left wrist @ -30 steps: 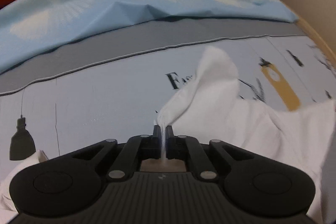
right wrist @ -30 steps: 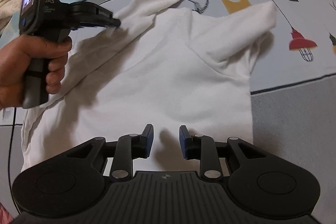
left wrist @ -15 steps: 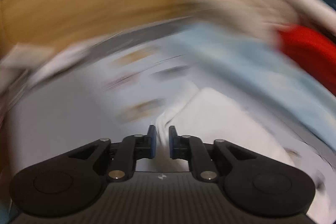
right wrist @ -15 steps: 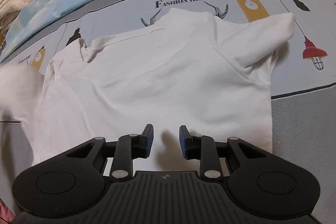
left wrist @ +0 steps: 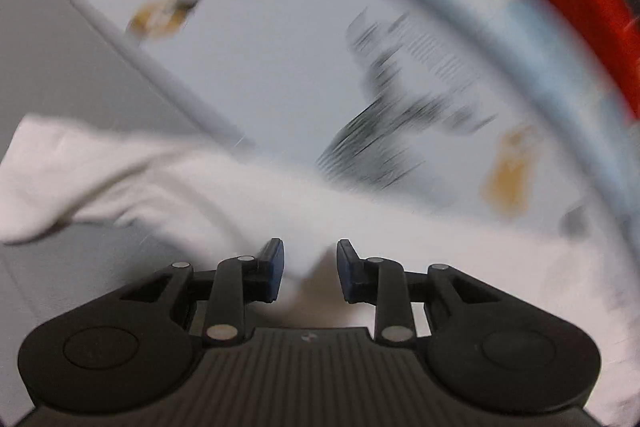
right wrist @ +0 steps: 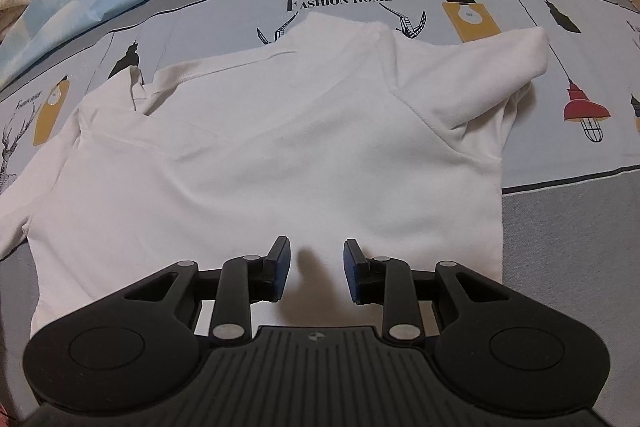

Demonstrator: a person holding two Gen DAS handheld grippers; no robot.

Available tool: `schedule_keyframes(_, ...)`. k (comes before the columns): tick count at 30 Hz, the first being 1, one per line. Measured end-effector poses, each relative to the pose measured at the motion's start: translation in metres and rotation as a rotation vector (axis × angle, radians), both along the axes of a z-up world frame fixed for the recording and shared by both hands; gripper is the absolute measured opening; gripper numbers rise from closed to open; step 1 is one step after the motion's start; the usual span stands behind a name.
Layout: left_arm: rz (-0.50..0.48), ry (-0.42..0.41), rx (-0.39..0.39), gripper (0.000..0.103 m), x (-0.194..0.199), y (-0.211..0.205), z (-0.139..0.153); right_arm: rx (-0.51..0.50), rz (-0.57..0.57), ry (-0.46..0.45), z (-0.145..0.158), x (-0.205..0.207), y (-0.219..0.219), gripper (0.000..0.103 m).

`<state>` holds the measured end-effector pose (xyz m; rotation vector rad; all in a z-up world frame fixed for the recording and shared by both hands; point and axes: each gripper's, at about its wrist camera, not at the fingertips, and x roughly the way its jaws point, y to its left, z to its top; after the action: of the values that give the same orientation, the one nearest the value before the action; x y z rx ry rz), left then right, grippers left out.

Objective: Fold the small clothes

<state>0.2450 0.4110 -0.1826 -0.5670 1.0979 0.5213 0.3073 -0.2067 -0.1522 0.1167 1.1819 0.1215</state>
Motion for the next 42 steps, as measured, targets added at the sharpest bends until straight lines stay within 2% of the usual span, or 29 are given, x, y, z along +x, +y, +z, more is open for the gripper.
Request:
schedule_keyframes(1, 0.007, -0.007, -0.011, 0.026, -0.005, 0.005, -0.006, 0.000, 0.000, 0.001, 0.000, 0.001, 0.001, 0.031)
schedule_keyframes(2, 0.042, -0.046, -0.050, 0.027, -0.011, 0.014, -0.002, 0.001, 0.000, 0.002, 0.000, 0.001, 0.002, 0.031)
schedule_keyframes(3, 0.113, -0.078, -0.071, 0.028, -0.020, 0.026, 0.005, 0.004, 0.003, 0.002, 0.000, 0.002, 0.003, 0.031)
schedule_keyframes(4, 0.178, -0.108, -0.058, 0.035, -0.029, 0.037, 0.013, 0.005, 0.010, 0.000, 0.000, 0.002, 0.006, 0.031)
schedule_keyframes(5, 0.246, -0.130, -0.038, 0.047, -0.041, 0.050, 0.022, 0.005, 0.019, -0.002, 0.001, 0.002, 0.008, 0.031)
schedule_keyframes(7, 0.373, -0.122, -0.001, 0.062, -0.062, 0.074, 0.029, 0.003, 0.031, -0.007, 0.002, 0.003, 0.010, 0.031)
schedule_keyframes(8, 0.445, -0.109, 0.028, 0.062, -0.077, 0.087, 0.030, 0.004, 0.034, -0.009, 0.003, 0.003, 0.011, 0.031)
schedule_keyframes(11, 0.505, -0.084, 0.093, 0.062, -0.101, 0.116, 0.025, 0.002, 0.038, -0.011, 0.004, 0.004, 0.012, 0.031)
schedule_keyframes(15, 0.391, -0.046, 0.128, 0.059, -0.103, 0.135, 0.006, -0.008, 0.041, -0.009, 0.003, 0.004, 0.011, 0.031)
schedule_keyframes(16, 0.348, -0.041, 0.142, 0.043, -0.101, 0.135, 0.001, -0.012, 0.041, -0.009, 0.003, 0.004, 0.011, 0.031)
schedule_keyframes(17, 0.304, -0.032, 0.155, 0.013, -0.096, 0.137, -0.004, -0.017, 0.043, -0.010, 0.003, 0.004, 0.012, 0.031)
schedule_keyframes(19, 0.255, -0.031, 0.195, 0.003, -0.092, 0.140, -0.003, -0.026, 0.043, -0.008, 0.003, 0.004, 0.013, 0.031)
schedule_keyframes(20, 0.256, -0.060, 0.249, 0.002, -0.092, 0.138, 0.007, -0.029, 0.043, -0.008, 0.003, 0.004, 0.014, 0.031)
schedule_keyframes(21, 0.257, -0.116, 0.313, 0.002, -0.091, 0.147, 0.019, -0.032, 0.044, -0.009, 0.003, 0.003, 0.014, 0.031)
schedule_keyframes(23, 0.251, -0.253, 0.490, 0.004, -0.092, 0.138, 0.052, -0.039, 0.047, -0.014, 0.004, 0.003, 0.016, 0.031)
schedule_keyframes(24, 0.279, -0.231, 0.538, 0.007, -0.090, 0.138, 0.058, -0.042, 0.051, -0.016, 0.004, 0.004, 0.017, 0.031)
schedule_keyframes(25, 0.322, -0.182, 0.550, 0.034, -0.089, 0.141, 0.058, -0.045, 0.053, -0.017, 0.004, 0.003, 0.018, 0.031)
schedule_keyframes(26, 0.354, -0.159, 0.520, 0.051, -0.091, 0.144, 0.056, -0.047, 0.055, -0.017, 0.004, 0.003, 0.020, 0.031)
schedule_keyframes(28, 0.350, -0.193, 0.473, 0.049, -0.095, 0.140, 0.054, -0.050, 0.059, -0.015, 0.003, 0.003, 0.021, 0.031)
schedule_keyframes(31, 0.262, -0.216, 0.437, 0.045, -0.085, 0.125, 0.053, -0.055, 0.060, -0.016, 0.003, 0.003, 0.022, 0.031)
schedule_keyframes(34, 0.144, -0.240, 0.271, 0.045, -0.073, 0.112, 0.044, -0.056, 0.054, -0.023, 0.004, 0.003, 0.021, 0.031)
schedule_keyframes(36, 0.070, -0.187, 0.176, 0.045, -0.058, 0.103, 0.023, -0.052, 0.048, -0.030, 0.005, 0.002, 0.020, 0.031)
schedule_keyframes(39, -0.004, -0.037, 0.149, 0.045, -0.041, 0.091, -0.017, -0.042, 0.030, -0.043, 0.009, 0.001, 0.013, 0.031)
schedule_keyframes(40, -0.007, -0.025, 0.179, 0.049, -0.044, 0.086, -0.026, -0.038, 0.021, -0.049, 0.011, 0.001, 0.010, 0.031)
schedule_keyframes(42, 0.007, 0.002, 0.264, 0.048, -0.036, 0.074, -0.018, -0.026, -0.005, -0.065, 0.016, 0.001, 0.002, 0.031)
